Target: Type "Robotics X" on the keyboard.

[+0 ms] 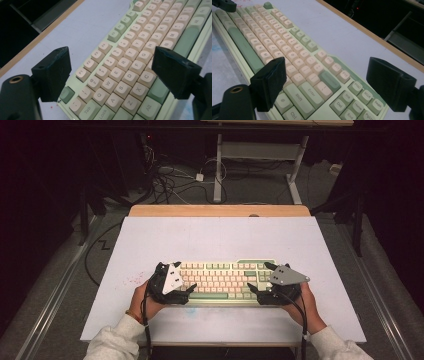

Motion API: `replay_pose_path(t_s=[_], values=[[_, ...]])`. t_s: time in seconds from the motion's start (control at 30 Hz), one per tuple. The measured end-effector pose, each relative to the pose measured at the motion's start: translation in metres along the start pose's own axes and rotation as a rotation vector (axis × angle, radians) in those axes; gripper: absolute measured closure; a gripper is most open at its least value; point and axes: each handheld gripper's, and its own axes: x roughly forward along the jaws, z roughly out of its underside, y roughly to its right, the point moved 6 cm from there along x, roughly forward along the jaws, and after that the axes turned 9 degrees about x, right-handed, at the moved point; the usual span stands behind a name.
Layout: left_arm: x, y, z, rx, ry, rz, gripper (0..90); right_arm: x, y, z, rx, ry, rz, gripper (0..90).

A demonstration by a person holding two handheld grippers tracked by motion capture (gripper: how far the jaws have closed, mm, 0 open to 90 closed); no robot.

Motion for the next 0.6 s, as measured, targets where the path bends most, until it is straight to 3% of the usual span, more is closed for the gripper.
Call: replay_pose_path(t_s=[0.6], values=[[-0.02, -0.001, -0.002, 0.005, 0.026, -0.027, 15.4, -0.019, 0.004, -0.007, -0.016, 0.029, 0.042, 16.6]])
